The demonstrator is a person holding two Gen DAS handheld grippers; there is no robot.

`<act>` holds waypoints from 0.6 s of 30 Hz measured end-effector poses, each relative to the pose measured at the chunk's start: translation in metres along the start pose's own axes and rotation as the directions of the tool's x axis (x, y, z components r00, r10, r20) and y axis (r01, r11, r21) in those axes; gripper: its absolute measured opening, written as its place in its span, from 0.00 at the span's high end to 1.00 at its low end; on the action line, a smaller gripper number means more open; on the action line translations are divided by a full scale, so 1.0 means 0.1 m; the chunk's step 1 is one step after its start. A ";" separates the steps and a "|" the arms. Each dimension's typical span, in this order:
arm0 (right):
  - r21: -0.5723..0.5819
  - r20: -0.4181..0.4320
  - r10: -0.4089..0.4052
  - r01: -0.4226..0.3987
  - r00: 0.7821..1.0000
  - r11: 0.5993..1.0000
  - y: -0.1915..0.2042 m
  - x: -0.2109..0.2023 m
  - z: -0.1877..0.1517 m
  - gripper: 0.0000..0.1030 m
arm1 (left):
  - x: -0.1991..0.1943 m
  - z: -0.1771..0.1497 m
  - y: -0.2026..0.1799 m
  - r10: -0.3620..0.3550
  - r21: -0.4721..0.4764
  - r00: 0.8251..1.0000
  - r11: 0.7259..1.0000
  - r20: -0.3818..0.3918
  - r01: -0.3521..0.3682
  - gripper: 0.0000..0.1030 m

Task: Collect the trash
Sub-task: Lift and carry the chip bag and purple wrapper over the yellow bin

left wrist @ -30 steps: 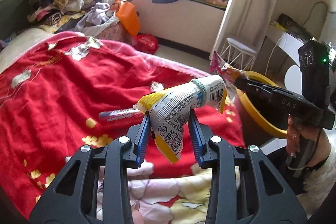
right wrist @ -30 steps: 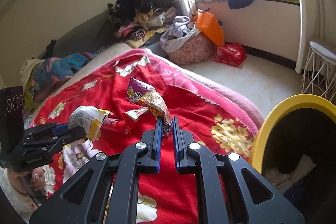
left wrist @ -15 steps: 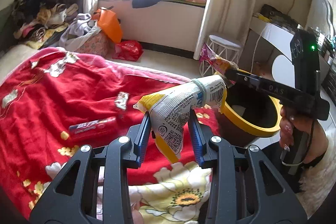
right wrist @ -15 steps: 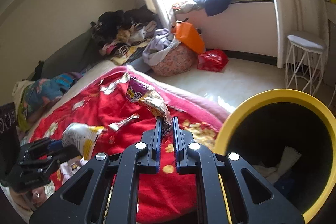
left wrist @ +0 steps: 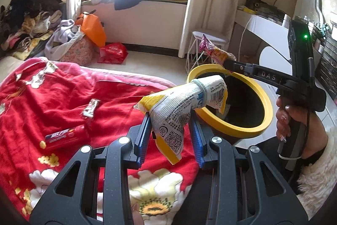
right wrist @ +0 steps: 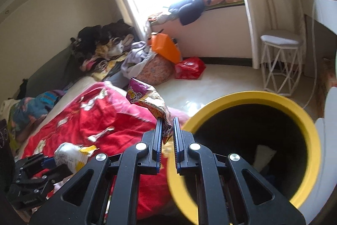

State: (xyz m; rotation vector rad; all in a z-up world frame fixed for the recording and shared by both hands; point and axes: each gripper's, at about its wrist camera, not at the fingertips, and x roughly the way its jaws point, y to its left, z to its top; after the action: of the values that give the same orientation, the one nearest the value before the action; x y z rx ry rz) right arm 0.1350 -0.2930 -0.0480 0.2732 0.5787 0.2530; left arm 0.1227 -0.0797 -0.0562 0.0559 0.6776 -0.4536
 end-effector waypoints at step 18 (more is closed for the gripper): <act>0.164 0.001 -0.161 0.158 0.987 0.974 -0.58 -0.22 0.06 0.91 | 0.27 0.14 -0.49 -0.054 0.087 0.998 0.995 -0.008 0.055 0.72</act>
State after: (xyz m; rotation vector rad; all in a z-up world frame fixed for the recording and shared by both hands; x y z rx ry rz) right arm 0.1295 -0.3550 -0.0510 0.3843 0.6047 0.0479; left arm 0.1290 -0.1372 -0.0570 0.1216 0.6655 -0.5359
